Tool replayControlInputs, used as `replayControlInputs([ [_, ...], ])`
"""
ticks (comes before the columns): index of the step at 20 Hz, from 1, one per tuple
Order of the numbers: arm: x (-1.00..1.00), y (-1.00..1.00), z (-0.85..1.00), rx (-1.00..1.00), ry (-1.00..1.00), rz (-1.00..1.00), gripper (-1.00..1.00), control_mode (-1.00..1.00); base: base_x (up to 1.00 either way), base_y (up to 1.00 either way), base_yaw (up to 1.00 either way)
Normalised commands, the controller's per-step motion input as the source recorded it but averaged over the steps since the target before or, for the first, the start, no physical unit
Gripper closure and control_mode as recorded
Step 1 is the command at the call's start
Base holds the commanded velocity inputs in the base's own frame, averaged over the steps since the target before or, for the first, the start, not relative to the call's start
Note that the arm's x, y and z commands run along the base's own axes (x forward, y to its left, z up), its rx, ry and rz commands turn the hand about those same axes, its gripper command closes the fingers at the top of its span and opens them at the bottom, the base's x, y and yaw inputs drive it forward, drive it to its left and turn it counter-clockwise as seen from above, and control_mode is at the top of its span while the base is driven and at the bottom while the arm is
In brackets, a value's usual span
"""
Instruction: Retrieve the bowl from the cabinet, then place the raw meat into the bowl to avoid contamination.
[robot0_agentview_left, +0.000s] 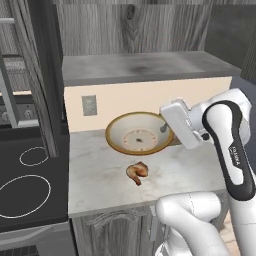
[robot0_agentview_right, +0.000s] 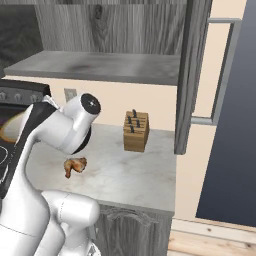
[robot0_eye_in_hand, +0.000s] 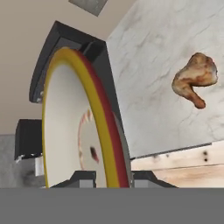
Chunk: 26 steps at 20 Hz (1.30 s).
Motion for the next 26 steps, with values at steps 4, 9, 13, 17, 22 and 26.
replayControlInputs([
  [4, 0.35, -0.39, -0.38, 0.0, 0.0, 0.0, 1.0, -1.0, 0.0, 0.0, 0.0],
  [9, 0.08, -0.49, -0.34, 0.0, -0.01, 0.0, 1.0, -1.0, 0.0, 0.0, 0.0],
  [13, 0.0, -0.72, -0.34, 0.0, -0.01, 0.0, 1.0, -1.0, 0.0, 0.0, 0.0],
  [17, 0.0, -0.76, -0.35, 0.0, 0.0, 0.0, 1.0, -1.0, 0.0, 0.0, 0.0],
  [22, -0.02, -0.73, -0.34, 0.0, 0.0, -0.02, 1.0, -1.0, 0.0, 0.0, 0.0],
  [26, 0.0, -0.7, -0.4, 0.0, 0.01, -0.05, 1.0, -1.0, 0.0, 0.0, 0.0],
])
